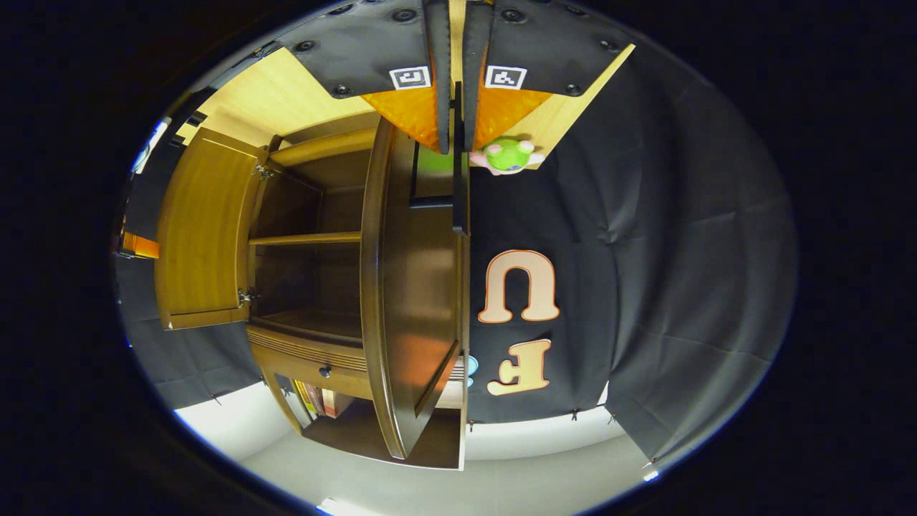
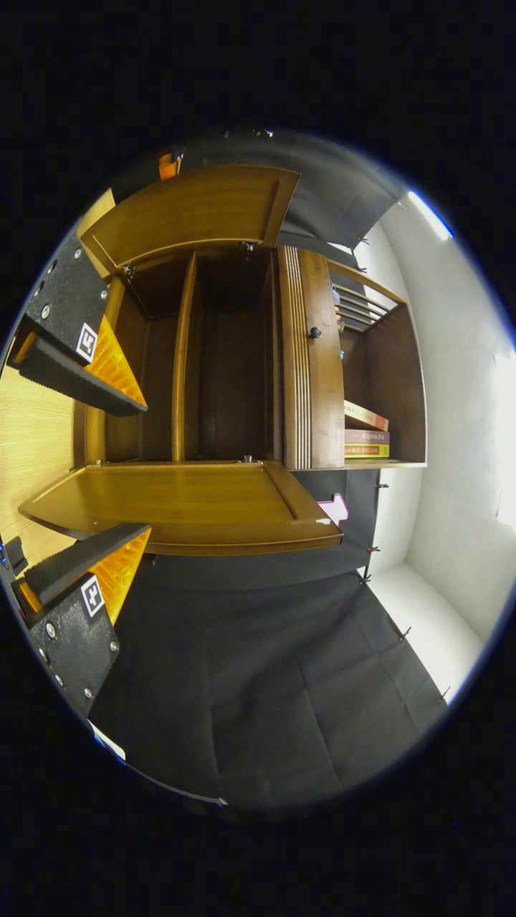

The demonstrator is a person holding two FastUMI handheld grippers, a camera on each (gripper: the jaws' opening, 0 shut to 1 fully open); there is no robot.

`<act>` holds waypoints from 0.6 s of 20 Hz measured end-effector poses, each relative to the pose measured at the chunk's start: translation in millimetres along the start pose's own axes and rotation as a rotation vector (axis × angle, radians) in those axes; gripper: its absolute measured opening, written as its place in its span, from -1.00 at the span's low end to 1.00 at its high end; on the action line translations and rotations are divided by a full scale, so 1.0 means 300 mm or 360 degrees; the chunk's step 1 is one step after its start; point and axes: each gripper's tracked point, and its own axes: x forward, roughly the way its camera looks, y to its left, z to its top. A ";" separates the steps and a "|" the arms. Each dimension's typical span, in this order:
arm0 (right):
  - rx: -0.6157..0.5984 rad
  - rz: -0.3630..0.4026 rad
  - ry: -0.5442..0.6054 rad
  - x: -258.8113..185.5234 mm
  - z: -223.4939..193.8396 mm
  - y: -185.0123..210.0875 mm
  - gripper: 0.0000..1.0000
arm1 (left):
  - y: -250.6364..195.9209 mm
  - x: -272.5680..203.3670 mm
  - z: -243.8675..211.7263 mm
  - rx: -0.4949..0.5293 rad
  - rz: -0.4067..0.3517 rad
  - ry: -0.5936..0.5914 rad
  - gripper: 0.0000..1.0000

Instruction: Open the right door of the double-door shoe cabinet with the right hand, and open the left door with the left hand.

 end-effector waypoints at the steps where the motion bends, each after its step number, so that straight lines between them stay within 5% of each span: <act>1: 0.0005 0.0008 0.0003 0.003 -0.002 0.007 0.84 | 0.002 0.001 0.000 -0.0004 0.0007 0.0000 -0.72; 3: 0.0006 0.0017 0.0009 0.005 -0.009 0.019 1.00 | 0.011 -0.001 -0.002 -0.0001 0.0029 0.0001 -0.72; 4: 0.0004 0.0019 0.0013 0.007 -0.014 0.023 0.84 | 0.023 -0.002 0.000 0.0004 0.0040 -0.0001 -0.72; 12: 0.0028 0.0023 0.0026 0.016 -0.030 0.019 0.85 | 0.070 -0.023 0.010 -0.0076 0.0178 -0.0018 -0.85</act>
